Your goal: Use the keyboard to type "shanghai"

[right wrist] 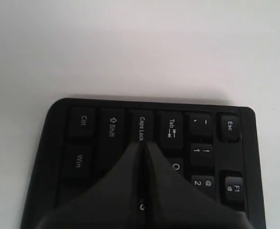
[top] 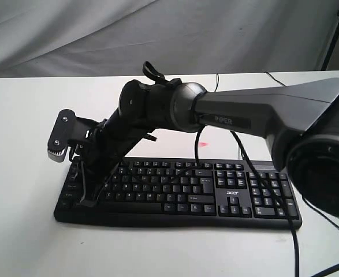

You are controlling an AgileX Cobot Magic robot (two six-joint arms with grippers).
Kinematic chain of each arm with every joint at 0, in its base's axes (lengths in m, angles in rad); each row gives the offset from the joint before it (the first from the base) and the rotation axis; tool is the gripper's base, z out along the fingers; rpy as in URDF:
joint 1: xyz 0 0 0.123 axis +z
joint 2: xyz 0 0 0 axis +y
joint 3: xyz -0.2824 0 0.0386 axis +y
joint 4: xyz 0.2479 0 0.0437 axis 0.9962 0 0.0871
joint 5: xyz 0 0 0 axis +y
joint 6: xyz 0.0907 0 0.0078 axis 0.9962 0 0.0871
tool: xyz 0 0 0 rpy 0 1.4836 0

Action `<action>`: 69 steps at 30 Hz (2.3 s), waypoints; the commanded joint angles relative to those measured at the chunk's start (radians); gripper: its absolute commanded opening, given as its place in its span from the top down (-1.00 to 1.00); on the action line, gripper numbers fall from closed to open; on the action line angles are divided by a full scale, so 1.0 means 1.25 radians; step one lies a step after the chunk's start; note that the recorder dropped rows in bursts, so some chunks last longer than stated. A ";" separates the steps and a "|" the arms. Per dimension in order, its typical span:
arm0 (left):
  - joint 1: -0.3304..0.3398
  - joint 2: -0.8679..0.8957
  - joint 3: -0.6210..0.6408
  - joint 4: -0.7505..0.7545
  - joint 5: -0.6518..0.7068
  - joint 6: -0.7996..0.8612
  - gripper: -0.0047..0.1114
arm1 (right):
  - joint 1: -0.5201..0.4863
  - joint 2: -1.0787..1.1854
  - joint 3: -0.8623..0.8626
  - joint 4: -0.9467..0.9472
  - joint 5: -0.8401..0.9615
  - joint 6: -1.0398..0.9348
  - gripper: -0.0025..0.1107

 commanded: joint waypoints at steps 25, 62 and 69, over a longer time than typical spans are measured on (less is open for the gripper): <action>-0.003 0.003 0.004 0.000 -0.003 -0.002 0.91 | -0.066 -0.048 0.043 -0.008 0.128 -0.018 0.96; -0.003 0.003 0.004 0.000 -0.003 -0.002 0.91 | -0.225 -0.179 0.312 0.198 0.053 -0.305 0.96; -0.003 0.003 0.004 0.000 -0.003 -0.002 0.91 | -0.225 -0.179 0.312 0.187 0.051 -0.305 0.96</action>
